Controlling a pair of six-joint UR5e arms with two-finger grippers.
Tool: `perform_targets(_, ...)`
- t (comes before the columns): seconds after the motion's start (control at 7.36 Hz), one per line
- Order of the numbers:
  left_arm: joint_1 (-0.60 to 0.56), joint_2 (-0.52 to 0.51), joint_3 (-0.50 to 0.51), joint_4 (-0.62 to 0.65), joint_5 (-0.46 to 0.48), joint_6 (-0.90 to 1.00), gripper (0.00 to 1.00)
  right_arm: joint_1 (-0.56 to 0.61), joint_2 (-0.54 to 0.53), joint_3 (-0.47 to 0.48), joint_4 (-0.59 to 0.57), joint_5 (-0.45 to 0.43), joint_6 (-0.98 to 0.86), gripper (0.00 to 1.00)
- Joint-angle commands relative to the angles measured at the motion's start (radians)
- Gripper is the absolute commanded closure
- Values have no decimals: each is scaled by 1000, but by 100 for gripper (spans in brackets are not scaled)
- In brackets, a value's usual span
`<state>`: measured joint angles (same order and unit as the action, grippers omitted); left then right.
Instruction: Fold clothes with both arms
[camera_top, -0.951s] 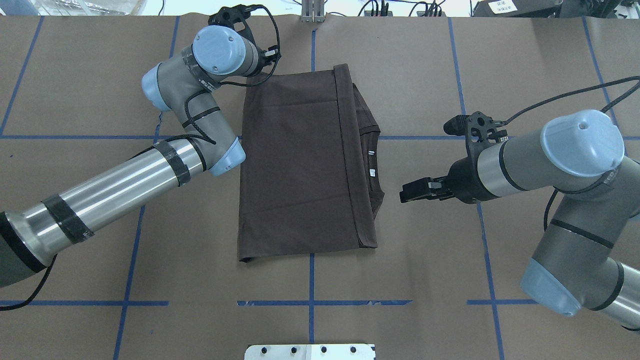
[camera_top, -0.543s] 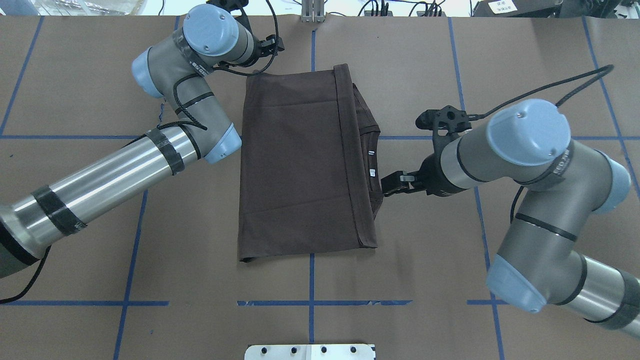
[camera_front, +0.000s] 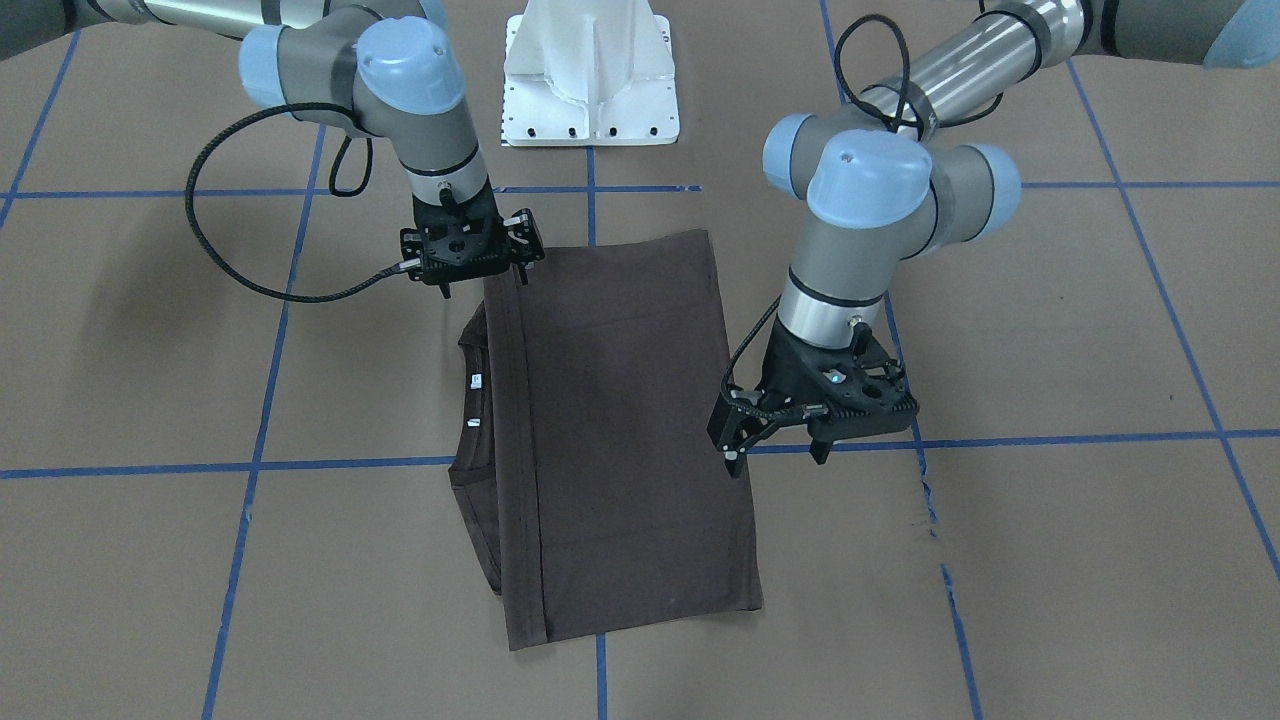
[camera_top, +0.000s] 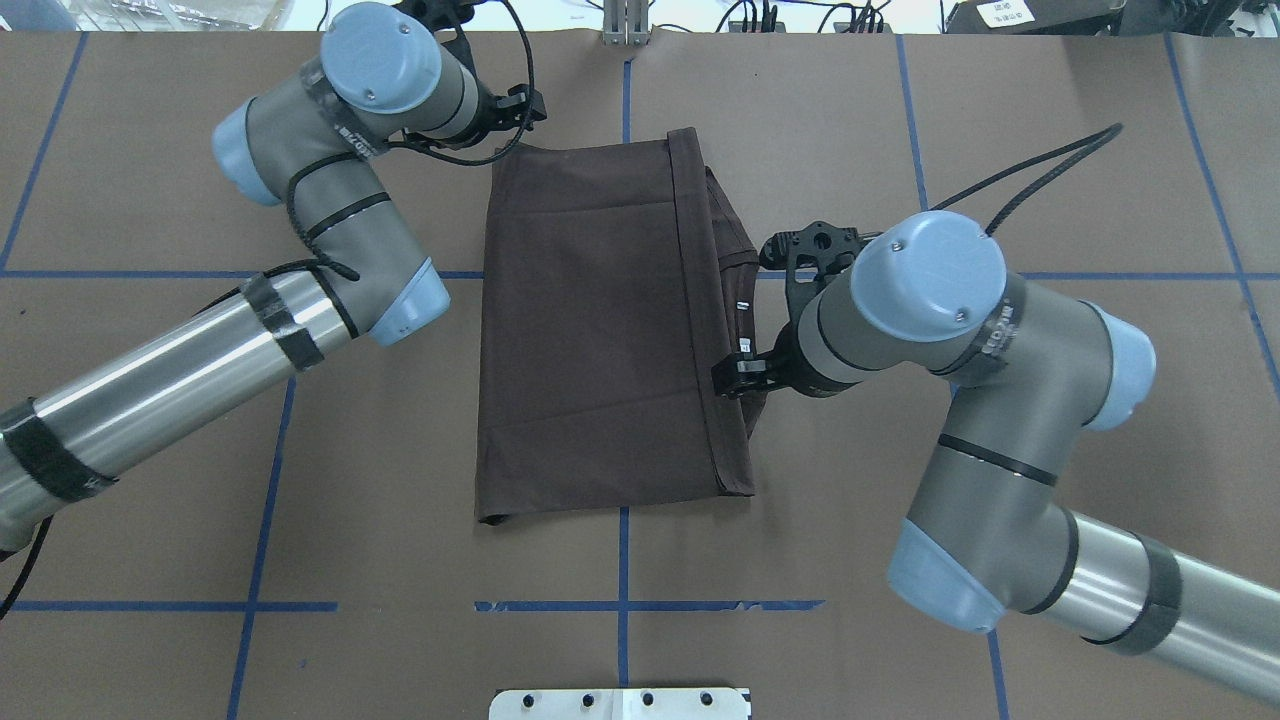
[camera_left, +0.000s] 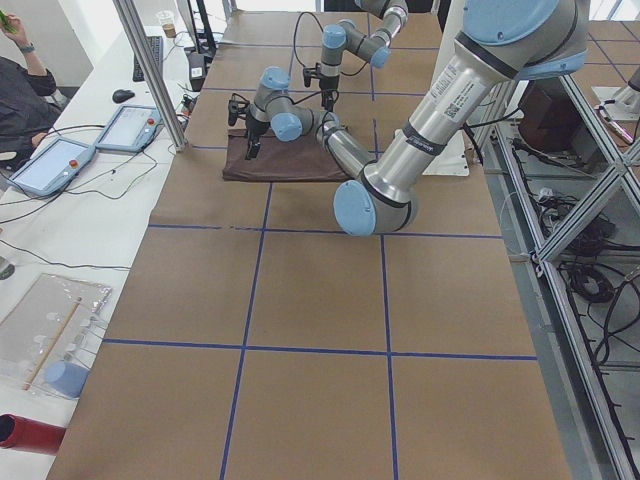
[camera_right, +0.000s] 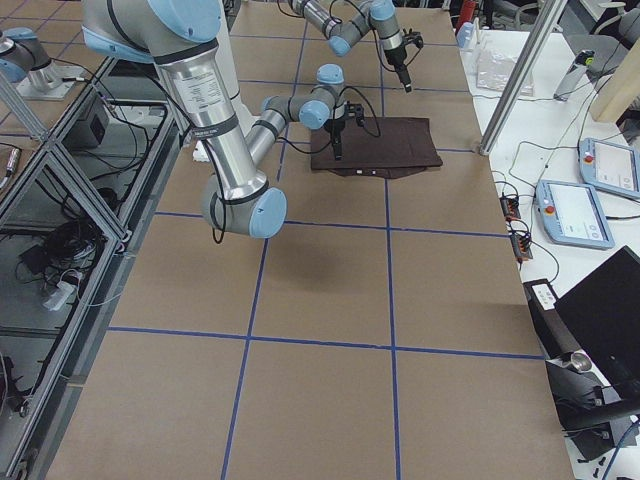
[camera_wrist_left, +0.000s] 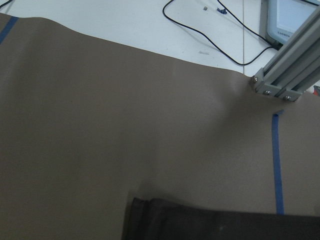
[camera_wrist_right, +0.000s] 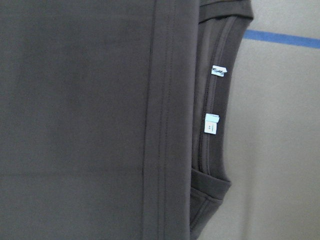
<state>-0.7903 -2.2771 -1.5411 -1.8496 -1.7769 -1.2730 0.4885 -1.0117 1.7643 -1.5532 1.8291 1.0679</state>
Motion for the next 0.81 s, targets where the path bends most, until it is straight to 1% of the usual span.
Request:
perform_targets(0.0, 3, 19, -142, 142, -42, -3, 0, -45, 39, -89, -31, -5, 1, 0)
perform_targets(0.14, 3, 39, -142, 136, -42, -3, 0, -50, 53, -118, -56, -4, 6, 0)
perform_targets(0.41, 3, 41, -140, 135, -42, -5, 0, -54, 80, -117, -154, 15, 7, 0)
perform_targets(0.68, 6, 47, -140, 132, -42, -8, 0, -60, 75, -117, -180, 18, 7, 0)
